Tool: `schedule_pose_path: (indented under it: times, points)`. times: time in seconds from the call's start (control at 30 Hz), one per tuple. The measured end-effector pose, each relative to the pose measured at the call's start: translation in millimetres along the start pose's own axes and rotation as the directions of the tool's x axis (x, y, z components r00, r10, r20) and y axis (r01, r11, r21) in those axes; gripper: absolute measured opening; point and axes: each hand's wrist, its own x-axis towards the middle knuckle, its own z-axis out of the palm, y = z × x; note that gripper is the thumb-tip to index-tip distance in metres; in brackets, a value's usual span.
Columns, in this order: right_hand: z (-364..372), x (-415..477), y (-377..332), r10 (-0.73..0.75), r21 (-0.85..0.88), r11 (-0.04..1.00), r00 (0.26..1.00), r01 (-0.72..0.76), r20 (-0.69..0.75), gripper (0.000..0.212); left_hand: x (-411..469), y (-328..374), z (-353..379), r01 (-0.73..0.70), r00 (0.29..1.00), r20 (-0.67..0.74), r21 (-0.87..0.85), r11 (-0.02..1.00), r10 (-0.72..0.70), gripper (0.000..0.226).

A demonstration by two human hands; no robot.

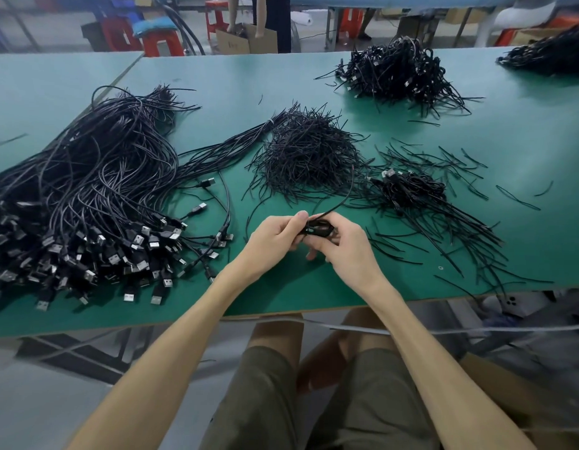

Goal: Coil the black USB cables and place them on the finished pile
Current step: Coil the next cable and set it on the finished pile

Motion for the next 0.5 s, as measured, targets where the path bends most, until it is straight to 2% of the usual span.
schedule_pose_path:
  times: [0.17, 0.23, 0.33, 0.37, 0.4, 0.5]
  points:
    - [0.7, -0.1, 1.5, -0.014, -0.027, 1.000, 0.997, 0.012, -0.069, 0.020, -0.7, -1.8, 2.0, -0.040, 0.999, 0.002, 0.071, 0.997, 0.039, 0.059]
    - [0.0, 0.4, 3.7, 0.002, -0.020, 1.000, 0.995, -0.004, -0.100, 0.020, -0.7, -1.8, 3.6, -0.056, 0.997, -0.046, 0.081, 0.995, 0.059, 0.047]
    - [-2.9, 0.8, 5.8, 0.027, 0.044, 0.999, 0.992, -0.021, -0.124, 0.019, -1.2, -1.6, 2.8, -0.096, 0.993, -0.082, -0.073, 0.993, 0.090, 0.016]
    - [-4.4, 0.4, 6.3, 0.041, 0.086, 0.996, 0.991, -0.030, -0.130, 0.019, -2.2, -1.1, 3.1, -0.131, 0.990, -0.073, -0.102, 0.986, 0.124, 0.017]
    - [-6.0, -0.1, 7.2, 0.058, 0.125, 0.991, 0.989, -0.041, -0.133, 0.018, -3.5, -1.1, 3.6, -0.183, 0.982, -0.062, -0.072, 0.981, 0.178, 0.025]
    - [-6.6, -1.0, 10.7, 0.087, 0.170, 0.983, 0.989, -0.066, -0.116, 0.020, -6.6, -7.8, 7.6, -0.333, 0.940, 0.003, 0.216, 0.918, 0.340, 0.044]
